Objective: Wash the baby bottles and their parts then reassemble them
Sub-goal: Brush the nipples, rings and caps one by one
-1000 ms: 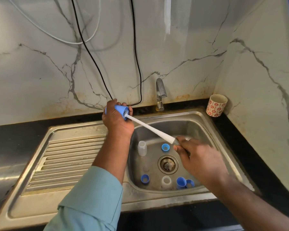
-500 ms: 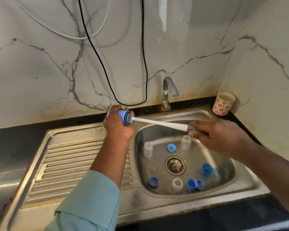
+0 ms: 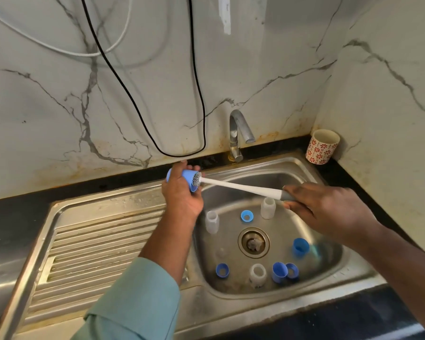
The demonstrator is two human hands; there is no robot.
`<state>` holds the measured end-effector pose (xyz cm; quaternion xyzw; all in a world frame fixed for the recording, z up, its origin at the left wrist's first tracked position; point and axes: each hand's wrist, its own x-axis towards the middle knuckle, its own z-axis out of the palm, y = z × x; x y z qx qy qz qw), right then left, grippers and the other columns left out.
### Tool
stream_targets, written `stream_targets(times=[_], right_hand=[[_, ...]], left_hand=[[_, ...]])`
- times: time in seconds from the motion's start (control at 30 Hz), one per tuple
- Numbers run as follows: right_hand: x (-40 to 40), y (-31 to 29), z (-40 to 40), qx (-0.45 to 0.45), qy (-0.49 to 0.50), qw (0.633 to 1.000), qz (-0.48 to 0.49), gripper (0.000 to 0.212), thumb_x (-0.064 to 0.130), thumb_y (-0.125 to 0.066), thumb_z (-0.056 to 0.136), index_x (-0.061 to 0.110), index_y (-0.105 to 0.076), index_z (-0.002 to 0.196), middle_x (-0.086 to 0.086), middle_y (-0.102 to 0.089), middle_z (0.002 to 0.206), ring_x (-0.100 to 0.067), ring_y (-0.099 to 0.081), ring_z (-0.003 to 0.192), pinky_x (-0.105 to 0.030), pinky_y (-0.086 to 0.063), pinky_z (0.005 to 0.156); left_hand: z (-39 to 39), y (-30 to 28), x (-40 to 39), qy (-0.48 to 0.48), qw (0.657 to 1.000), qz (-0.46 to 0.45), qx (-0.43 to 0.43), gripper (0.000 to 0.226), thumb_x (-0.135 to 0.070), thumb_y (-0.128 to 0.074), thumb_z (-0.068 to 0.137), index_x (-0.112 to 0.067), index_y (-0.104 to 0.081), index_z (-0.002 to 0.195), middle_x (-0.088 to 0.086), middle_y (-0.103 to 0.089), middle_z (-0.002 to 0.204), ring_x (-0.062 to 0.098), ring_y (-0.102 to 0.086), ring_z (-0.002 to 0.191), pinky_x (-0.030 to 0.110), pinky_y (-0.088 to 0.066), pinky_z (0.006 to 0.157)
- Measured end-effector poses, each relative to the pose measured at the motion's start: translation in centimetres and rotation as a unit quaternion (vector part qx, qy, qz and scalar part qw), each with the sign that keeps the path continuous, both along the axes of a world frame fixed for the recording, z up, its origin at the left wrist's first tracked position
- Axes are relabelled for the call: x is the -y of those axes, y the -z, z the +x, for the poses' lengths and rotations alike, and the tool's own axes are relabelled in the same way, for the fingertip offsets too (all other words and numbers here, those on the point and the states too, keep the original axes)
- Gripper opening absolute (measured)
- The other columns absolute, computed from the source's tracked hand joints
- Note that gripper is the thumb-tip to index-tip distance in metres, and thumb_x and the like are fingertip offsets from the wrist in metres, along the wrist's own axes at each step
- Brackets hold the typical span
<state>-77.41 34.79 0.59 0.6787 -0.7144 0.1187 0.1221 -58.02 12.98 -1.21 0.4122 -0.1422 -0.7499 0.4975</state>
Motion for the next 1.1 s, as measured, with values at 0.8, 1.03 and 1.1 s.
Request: stream_targets(times=[0.8,1.03,1.1], right_hand=[[-2.1,-0.6,-5.2,0.579,0.005,0.772,0.262,0.029,0.036,-0.058,0.090,0.023,-0.071,0.068,0.000,-0.056,0.053,-0.018,-0.045,0.043,-0.031,-0.036,0.048],[-1.6,-0.4,0.5,0.470,0.067,0.863,0.173,0.014,0.031,-0.058,0.094,0.033,-0.070,0.087,-0.006,-0.058,0.062,-0.005,-0.047,0.046,-0.024,-0.043,0.045],[-1.4,0.2,3.2,0.444,0.054,0.874,0.190,0.015,0.032,-0.055,0.096,0.028,-0.069,0.093,-0.008,-0.062,0.066,-0.006,-0.048,0.046,-0.029,-0.047,0.048]], left_hand=[[-1.6,-0.3,-4.1,-0.050,0.995,-0.049,-0.069,0.053,-0.022,-0.070,0.086,-0.006,-0.048,0.131,0.020,-0.062,0.116,0.030,-0.067,0.100,0.041,-0.062,0.077],[-0.1,1.1,-3.1,0.008,0.998,-0.045,0.049,0.027,-0.040,-0.054,0.099,-0.017,-0.060,0.111,0.007,-0.067,0.084,0.018,-0.061,0.072,0.040,-0.056,0.074],[-0.4,1.4,-3.4,-0.006,0.997,-0.057,0.058,0.039,-0.050,-0.049,0.098,-0.017,-0.057,0.118,0.006,-0.067,0.083,0.017,-0.062,0.072,0.033,-0.057,0.069]])
